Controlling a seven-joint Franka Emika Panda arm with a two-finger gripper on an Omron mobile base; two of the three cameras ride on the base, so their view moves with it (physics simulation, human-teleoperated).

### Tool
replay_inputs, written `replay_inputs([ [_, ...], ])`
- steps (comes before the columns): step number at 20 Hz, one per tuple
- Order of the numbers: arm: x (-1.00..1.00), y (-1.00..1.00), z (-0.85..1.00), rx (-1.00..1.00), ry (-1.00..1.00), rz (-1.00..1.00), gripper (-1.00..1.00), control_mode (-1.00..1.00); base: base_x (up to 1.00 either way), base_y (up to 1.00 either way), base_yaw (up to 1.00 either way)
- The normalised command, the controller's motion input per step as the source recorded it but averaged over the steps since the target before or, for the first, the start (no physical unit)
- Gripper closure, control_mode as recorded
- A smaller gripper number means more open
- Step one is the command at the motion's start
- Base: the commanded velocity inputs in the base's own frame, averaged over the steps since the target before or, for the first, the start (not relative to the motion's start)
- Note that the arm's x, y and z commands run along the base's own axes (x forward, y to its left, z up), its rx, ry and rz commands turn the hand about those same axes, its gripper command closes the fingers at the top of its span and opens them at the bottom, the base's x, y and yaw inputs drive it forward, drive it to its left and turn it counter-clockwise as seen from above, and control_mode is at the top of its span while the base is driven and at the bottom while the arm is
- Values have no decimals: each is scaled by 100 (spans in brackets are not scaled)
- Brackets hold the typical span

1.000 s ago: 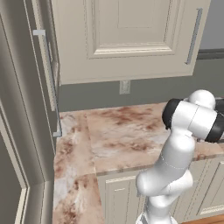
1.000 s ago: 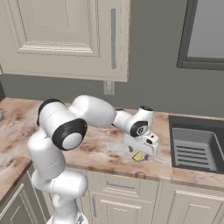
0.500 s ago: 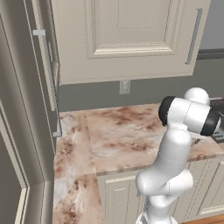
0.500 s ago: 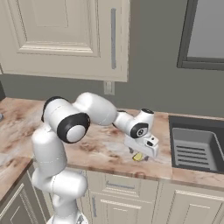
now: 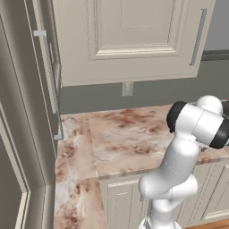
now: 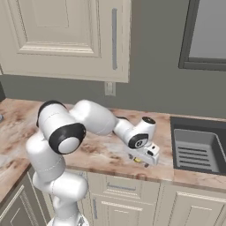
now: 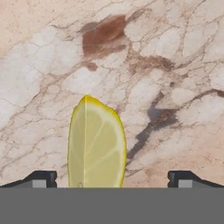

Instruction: Place the lemon wedge in the correct fridge rack based on whether it is a fruit or vegetable. Finally, close the fridge door.

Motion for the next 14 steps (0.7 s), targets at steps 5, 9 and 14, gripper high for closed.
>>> replay_inputs([
  [5, 14, 37, -6, 0, -2, 0, -100, -100, 0, 0, 0],
  [9, 41, 6, 0, 0, -2, 0, -100, -100, 0, 0, 0],
  [14, 36, 0, 0, 2, -4, 2, -100, -100, 0, 0, 0],
])
